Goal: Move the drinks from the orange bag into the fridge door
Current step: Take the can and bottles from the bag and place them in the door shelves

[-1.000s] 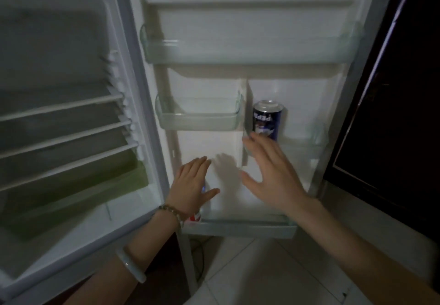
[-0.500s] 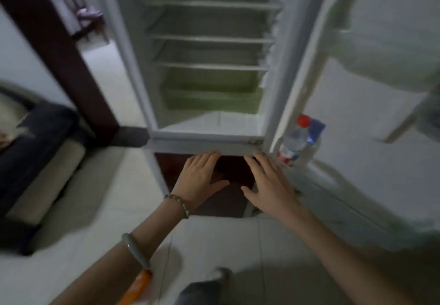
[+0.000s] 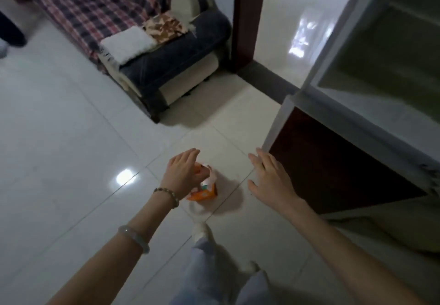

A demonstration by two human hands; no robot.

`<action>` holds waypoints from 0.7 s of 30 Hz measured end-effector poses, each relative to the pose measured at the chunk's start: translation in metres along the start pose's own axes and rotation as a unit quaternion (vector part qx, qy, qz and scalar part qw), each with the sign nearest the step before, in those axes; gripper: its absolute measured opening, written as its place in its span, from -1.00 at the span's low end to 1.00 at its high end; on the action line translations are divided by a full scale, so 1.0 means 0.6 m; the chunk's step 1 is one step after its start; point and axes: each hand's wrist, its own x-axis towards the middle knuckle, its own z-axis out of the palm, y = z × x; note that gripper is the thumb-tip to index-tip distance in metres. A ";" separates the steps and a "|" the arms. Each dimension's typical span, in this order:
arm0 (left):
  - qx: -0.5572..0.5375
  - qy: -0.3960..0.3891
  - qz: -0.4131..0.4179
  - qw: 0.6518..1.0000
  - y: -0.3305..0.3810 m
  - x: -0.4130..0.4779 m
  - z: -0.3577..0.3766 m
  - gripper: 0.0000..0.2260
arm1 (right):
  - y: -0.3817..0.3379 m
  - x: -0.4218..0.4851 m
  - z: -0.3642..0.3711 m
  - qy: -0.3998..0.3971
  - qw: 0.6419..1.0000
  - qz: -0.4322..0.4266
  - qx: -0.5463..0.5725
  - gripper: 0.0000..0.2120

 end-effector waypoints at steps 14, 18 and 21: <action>-0.111 -0.104 -0.203 0.967 -0.314 0.124 0.234 -0.43 | -0.058 0.254 0.387 -0.151 0.986 -0.002 0.069 -0.40; -0.154 -0.103 -0.216 0.959 -0.378 0.187 0.387 -0.49 | -0.029 0.307 0.590 -0.231 0.971 -0.010 0.063 -0.40; -0.212 -0.113 -0.254 0.937 -0.424 0.228 0.518 -0.55 | -0.013 0.337 0.747 -0.246 0.963 0.008 0.111 -0.42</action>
